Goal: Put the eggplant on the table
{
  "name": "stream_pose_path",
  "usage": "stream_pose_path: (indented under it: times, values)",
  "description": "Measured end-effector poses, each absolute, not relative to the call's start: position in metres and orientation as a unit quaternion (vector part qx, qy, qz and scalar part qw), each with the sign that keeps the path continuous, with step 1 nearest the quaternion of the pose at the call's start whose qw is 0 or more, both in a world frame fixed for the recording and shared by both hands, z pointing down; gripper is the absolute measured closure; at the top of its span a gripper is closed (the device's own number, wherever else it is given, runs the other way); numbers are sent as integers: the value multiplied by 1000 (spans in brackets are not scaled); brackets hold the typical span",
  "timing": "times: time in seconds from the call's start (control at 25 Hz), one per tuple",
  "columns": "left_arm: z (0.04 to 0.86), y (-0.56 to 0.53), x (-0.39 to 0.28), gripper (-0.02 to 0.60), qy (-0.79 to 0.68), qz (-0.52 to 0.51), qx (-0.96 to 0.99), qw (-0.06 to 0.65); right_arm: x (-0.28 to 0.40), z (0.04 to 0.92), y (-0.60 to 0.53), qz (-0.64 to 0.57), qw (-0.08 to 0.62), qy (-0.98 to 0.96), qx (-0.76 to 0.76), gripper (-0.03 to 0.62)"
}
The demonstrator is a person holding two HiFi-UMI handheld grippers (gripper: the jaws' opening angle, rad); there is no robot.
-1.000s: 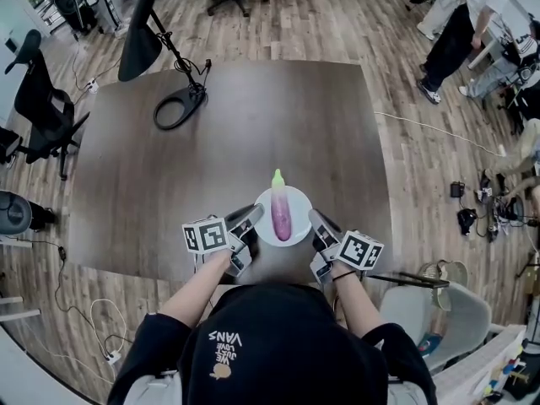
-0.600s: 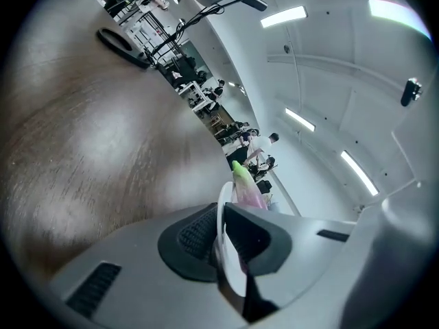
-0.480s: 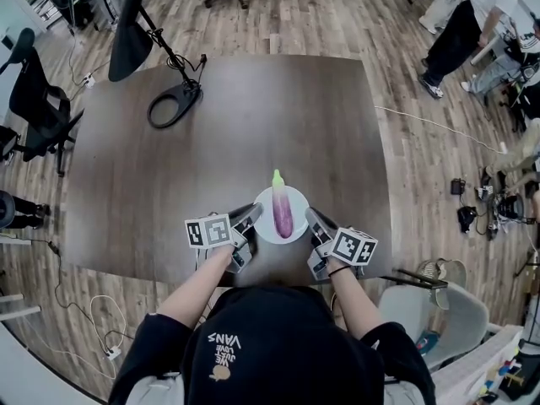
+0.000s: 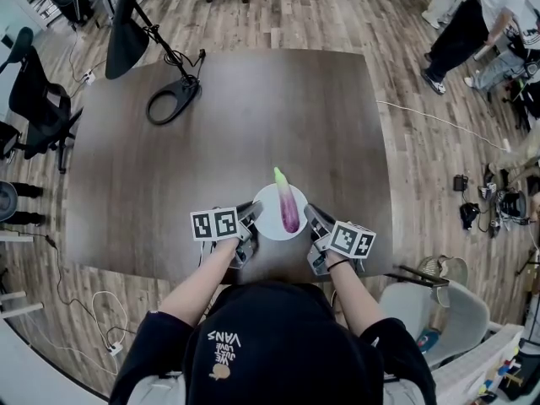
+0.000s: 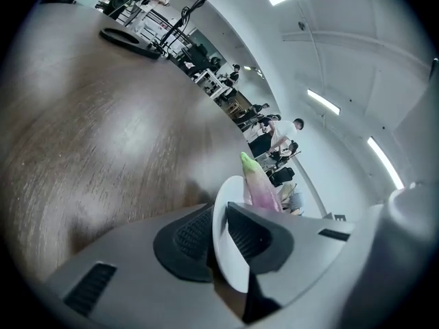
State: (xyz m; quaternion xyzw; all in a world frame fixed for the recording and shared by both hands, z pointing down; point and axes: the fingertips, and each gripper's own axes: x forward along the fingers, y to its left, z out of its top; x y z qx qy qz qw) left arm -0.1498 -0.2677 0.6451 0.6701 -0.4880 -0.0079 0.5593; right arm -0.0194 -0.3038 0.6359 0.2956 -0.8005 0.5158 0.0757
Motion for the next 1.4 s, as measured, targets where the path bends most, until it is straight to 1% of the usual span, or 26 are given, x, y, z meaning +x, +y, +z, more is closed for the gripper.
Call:
stream_pose_path:
  times: [0.72, 0.88, 1.2, 1.4]
  values:
    - [665, -273, -151, 528, -475, 59, 640, 601, -25, 662, -311, 535, 200, -769, 286, 562]
    - [665, -276, -153, 526, -483, 87, 641, 590, -27, 666, -310, 545, 216, -758, 284, 562]
    - [662, -276, -149, 515, -508, 128, 655, 545, -23, 667, -310, 553, 222, -748, 291, 562]
    - [662, -276, -150, 512, -515, 136, 654, 538, -23, 668, -311, 551, 223, -749, 291, 562]
